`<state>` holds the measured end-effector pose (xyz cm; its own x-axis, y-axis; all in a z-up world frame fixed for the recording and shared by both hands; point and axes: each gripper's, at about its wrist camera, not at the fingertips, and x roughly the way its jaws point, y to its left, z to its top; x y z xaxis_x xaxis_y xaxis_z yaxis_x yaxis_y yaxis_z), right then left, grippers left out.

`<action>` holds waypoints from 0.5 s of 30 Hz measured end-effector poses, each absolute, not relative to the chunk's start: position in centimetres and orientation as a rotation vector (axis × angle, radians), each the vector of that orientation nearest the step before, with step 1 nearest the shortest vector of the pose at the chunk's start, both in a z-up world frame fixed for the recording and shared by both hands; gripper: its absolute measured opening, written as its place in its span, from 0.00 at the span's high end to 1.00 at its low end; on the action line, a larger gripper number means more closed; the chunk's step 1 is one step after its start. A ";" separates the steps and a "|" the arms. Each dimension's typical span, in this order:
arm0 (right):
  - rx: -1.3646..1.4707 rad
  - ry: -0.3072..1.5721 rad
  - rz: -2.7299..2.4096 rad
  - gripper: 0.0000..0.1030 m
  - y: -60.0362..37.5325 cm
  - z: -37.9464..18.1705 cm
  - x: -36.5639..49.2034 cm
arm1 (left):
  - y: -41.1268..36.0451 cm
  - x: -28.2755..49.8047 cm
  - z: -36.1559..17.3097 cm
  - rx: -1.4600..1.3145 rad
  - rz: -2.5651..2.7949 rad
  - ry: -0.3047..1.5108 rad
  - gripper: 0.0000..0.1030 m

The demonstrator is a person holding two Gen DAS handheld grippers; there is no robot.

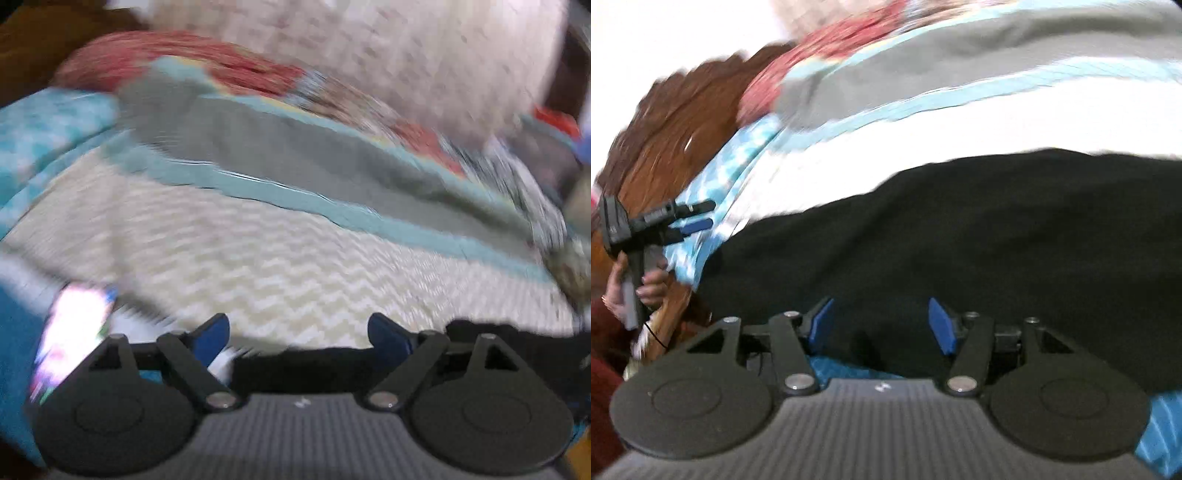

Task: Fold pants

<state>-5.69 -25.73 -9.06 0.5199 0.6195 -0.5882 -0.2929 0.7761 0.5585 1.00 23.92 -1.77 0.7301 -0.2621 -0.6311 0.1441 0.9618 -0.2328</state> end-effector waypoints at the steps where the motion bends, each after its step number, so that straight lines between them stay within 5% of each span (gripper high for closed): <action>1: 0.449 0.859 0.540 0.43 -26.4 -9.2 -6.0 | 22.5 2.5 -2.3 -0.134 -0.273 0.740 0.18; 9: 0.516 0.833 0.438 0.43 -29.5 -8.5 -6.9 | 10.3 6.9 -6.1 0.164 -0.674 0.860 0.17; 10: 0.515 0.829 0.436 0.43 -29.5 -8.4 -6.8 | 9.3 7.6 -7.0 0.178 -0.680 0.899 0.27; 11: 0.511 0.826 0.435 0.43 -29.2 -8.5 -6.7 | 8.8 8.2 -7.8 0.180 -0.679 0.947 0.66; 12: 0.507 0.821 0.429 0.43 -29.3 -8.5 -6.9 | 8.3 8.7 -8.7 0.181 -0.680 1.010 0.86; 15: 0.500 0.806 0.411 0.43 -31.2 -8.7 -7.3 | 8.7 7.5 -8.4 0.208 -0.641 0.970 0.90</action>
